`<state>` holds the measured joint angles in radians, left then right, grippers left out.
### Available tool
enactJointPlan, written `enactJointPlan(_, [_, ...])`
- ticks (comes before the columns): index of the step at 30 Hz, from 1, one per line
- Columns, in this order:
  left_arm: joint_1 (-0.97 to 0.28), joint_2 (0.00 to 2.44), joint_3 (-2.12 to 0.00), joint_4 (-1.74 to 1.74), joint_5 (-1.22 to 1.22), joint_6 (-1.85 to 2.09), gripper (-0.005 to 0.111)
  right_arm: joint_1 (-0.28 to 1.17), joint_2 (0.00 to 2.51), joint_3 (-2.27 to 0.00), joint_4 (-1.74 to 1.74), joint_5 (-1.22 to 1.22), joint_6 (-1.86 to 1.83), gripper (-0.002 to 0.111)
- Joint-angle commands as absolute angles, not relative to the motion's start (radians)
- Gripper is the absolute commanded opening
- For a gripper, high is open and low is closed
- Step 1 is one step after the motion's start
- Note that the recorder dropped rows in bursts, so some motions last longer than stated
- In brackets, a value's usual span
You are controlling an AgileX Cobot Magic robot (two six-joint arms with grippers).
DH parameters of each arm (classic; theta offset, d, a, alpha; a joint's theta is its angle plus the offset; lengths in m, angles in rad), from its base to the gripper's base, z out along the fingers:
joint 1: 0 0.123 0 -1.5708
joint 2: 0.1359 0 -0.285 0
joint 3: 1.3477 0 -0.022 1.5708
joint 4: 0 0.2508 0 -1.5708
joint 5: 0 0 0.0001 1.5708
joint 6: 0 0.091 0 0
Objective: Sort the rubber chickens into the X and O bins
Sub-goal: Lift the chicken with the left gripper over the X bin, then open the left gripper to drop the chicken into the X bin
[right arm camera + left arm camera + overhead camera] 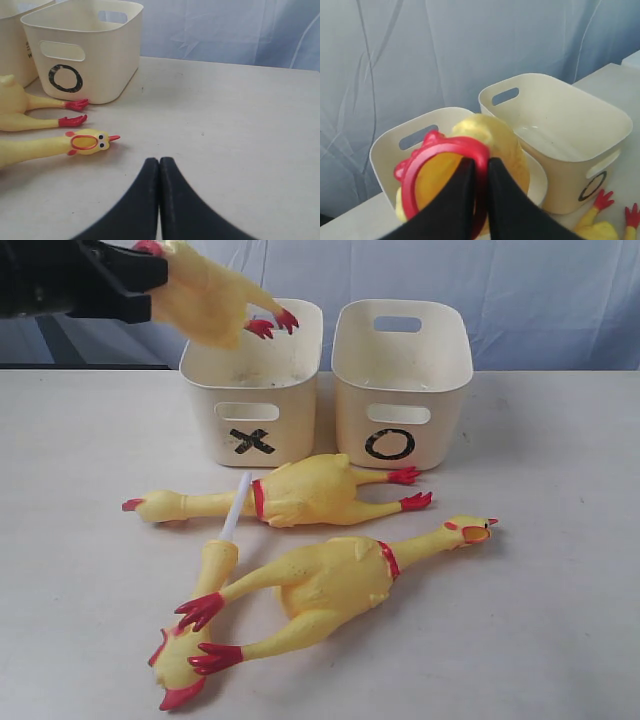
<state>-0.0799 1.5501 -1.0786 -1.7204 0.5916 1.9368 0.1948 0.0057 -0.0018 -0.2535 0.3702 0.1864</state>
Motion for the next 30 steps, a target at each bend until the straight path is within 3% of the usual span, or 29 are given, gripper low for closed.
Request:
enactJointPlan(1, [-0.147,1.621,-1.151,-1.744,0.447,1.994,0.0,0.199,0.0,0.0,-0.261,0.358,0.183,-0.001])
enactJointPlan(12, [-0.232,1.811,-1.309,-1.744,0.313,1.998,0.0,0.199,0.0,0.0,-0.261,0.358,0.183,-0.001])
enactJointPlan(28, [-0.243,1.934,-1.369,-1.744,0.292,1.98,0.0,0.199,0.0,0.0,-0.261,0.358,0.183,-0.001])
enactJointPlan(30, [-0.243,1.934,-1.369,-1.744,0.297,1.98,0.007,0.199,0.0,0.0,-0.261,0.358,0.183,-0.001])
